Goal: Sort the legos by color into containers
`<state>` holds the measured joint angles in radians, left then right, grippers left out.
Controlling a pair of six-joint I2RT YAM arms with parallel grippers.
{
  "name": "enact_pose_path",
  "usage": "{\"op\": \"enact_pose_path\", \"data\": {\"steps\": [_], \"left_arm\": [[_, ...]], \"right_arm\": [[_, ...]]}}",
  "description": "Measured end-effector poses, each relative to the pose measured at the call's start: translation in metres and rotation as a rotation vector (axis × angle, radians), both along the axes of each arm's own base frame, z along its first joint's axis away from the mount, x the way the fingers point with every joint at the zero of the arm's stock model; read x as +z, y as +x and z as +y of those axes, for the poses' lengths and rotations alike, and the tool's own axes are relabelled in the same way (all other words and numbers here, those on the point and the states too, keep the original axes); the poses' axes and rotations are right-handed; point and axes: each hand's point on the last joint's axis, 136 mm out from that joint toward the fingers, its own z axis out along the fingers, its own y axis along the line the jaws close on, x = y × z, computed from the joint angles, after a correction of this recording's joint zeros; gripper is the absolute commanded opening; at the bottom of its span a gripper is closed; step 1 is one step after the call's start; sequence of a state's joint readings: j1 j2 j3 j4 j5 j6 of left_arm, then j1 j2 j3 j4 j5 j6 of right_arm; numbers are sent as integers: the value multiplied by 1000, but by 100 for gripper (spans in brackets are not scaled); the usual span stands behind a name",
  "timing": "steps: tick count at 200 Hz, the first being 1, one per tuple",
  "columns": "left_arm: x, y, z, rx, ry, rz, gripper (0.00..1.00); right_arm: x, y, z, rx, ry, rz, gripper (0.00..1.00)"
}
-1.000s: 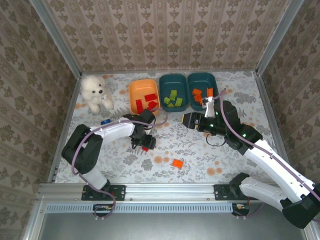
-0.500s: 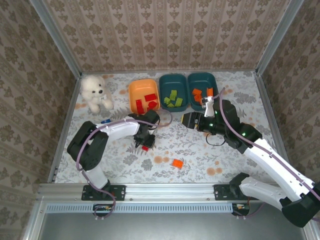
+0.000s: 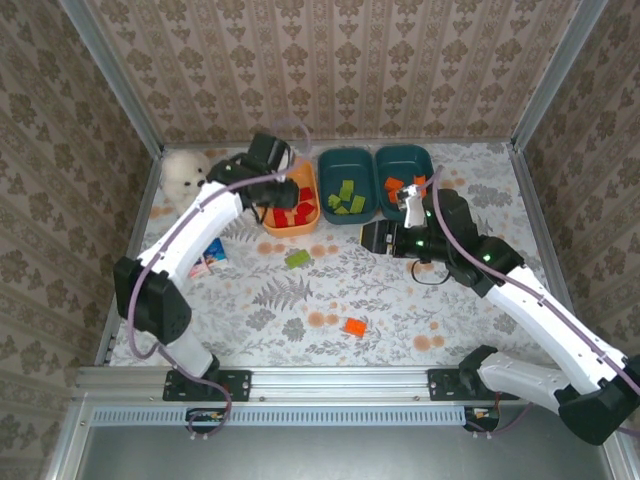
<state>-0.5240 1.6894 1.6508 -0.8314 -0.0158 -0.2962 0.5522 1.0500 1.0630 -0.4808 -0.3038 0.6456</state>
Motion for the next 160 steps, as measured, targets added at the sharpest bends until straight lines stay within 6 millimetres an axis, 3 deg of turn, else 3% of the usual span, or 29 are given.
{"op": "enact_pose_path", "data": {"steps": [26, 48, 75, 112, 160], "left_arm": [[-15, 58, 5, 64, 7, 6, 22], [-55, 102, 16, 125, 38, 53, 23], [-99, 141, 28, 193, 81, 89, 23], [-138, 165, 29, 243, 103, 119, 24], [-163, 167, 29, 280, 101, 165, 26]], "right_arm": [[-6, 5, 7, 23, -19, 17, 65], [-10, 8, 11, 40, -36, 35, 65], [-20, 8, 14, 58, -59, 71, 65], [-25, 4, 17, 77, -72, 107, 65], [-24, 1, 15, 78, -75, 114, 65]]}}
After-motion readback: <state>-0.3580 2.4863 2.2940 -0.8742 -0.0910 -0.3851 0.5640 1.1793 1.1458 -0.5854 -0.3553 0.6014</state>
